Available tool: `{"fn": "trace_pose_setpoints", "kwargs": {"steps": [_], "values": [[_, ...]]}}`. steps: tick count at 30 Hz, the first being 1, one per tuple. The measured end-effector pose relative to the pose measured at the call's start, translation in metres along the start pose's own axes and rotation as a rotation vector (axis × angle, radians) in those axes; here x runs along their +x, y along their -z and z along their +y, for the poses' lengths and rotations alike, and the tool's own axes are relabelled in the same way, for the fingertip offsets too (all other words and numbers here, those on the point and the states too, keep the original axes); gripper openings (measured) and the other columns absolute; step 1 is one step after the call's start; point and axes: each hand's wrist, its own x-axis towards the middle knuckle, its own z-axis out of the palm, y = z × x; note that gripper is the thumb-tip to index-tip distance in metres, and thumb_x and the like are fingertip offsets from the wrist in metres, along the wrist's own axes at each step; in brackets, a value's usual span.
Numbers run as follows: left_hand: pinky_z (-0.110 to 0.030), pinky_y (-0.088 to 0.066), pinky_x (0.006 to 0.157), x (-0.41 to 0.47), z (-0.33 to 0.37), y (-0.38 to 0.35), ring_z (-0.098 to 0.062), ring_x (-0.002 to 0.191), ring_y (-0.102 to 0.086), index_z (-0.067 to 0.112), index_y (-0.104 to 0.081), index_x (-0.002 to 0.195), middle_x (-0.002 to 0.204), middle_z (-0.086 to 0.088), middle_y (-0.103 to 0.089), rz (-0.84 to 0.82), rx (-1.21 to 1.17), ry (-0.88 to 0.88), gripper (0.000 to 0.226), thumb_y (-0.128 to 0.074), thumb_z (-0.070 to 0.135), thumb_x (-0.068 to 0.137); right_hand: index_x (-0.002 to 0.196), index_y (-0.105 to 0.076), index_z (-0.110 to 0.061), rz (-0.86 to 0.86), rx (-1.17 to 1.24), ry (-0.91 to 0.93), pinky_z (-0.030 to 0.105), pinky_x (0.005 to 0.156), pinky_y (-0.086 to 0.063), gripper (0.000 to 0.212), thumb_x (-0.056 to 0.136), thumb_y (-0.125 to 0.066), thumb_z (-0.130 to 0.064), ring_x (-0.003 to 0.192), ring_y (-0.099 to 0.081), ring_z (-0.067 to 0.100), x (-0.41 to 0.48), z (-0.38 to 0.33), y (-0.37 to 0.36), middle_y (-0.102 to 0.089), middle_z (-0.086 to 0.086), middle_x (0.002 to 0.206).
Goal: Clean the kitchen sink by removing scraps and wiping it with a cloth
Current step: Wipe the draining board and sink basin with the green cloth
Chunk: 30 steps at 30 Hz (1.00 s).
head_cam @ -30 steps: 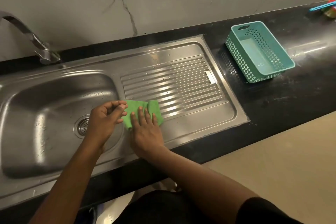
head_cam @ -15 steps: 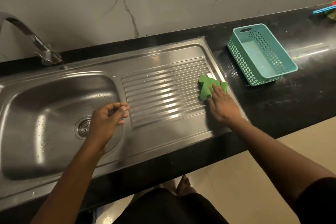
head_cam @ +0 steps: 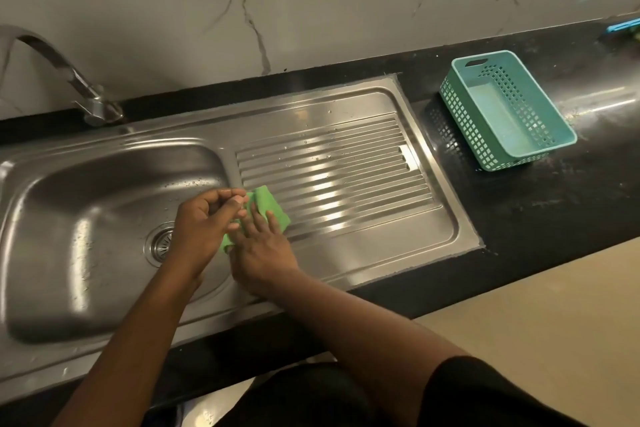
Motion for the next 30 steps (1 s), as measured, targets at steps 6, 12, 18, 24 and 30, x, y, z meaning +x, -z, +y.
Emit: {"fn": "trace_pose_setpoints", "kwargs": {"steps": [6,12,18,24,30], "values": [[-0.042,-0.059,0.089,0.003,0.003,0.002,-0.023,0.095,-0.077,0.019,-0.077,0.105,0.107,-0.006,-0.081,0.011,0.002,0.002,0.014,-0.065,0.012,0.102,0.163,-0.030,-0.025,0.060,-0.115,0.152,0.044,0.127,-0.017,0.059,0.107,-0.041,-0.039,0.159,-0.023,0.021,-0.017,0.067,0.023,-0.025,0.002,0.172],[-0.042,-0.060,0.091,0.003,0.001,0.006,-0.024,0.101,-0.078,0.018,-0.077,0.109,0.108,-0.002,-0.082,0.007,0.008,0.018,0.015,-0.065,0.014,0.103,0.165,-0.021,-0.032,0.131,-0.122,-0.140,0.043,0.130,-0.014,0.057,0.110,-0.032,-0.041,0.161,-0.014,0.015,-0.063,0.177,0.065,-0.017,-0.007,0.173],[-0.044,-0.060,0.093,0.004,-0.003,0.013,-0.025,0.103,-0.078,0.023,-0.078,0.105,0.105,0.001,-0.083,0.013,0.000,0.024,0.014,-0.067,0.016,0.102,0.167,-0.011,-0.025,0.169,-0.085,-0.499,0.051,0.131,-0.008,0.060,0.111,-0.017,-0.046,0.161,-0.003,0.022,-0.069,0.241,0.100,-0.005,0.003,0.175],[-0.045,-0.060,0.094,0.004,-0.003,0.017,-0.027,0.104,-0.078,0.024,-0.078,0.103,0.106,-0.001,-0.083,0.006,-0.005,0.025,0.015,-0.066,0.015,0.102,0.166,-0.005,-0.009,0.308,0.120,-0.728,0.054,0.130,0.000,0.066,0.110,-0.018,-0.042,0.160,0.005,0.039,-0.011,0.116,0.052,0.003,0.023,0.172],[-0.050,-0.058,0.097,0.005,0.005,0.018,-0.033,0.107,-0.076,0.017,-0.076,0.109,0.109,-0.009,-0.080,0.029,-0.011,0.023,0.015,-0.064,0.011,0.103,0.165,-0.012,-0.007,0.162,0.071,-0.332,0.052,0.130,0.001,0.068,0.107,-0.028,-0.037,0.160,0.004,0.039,0.005,0.011,0.007,-0.001,0.025,0.171]]}}
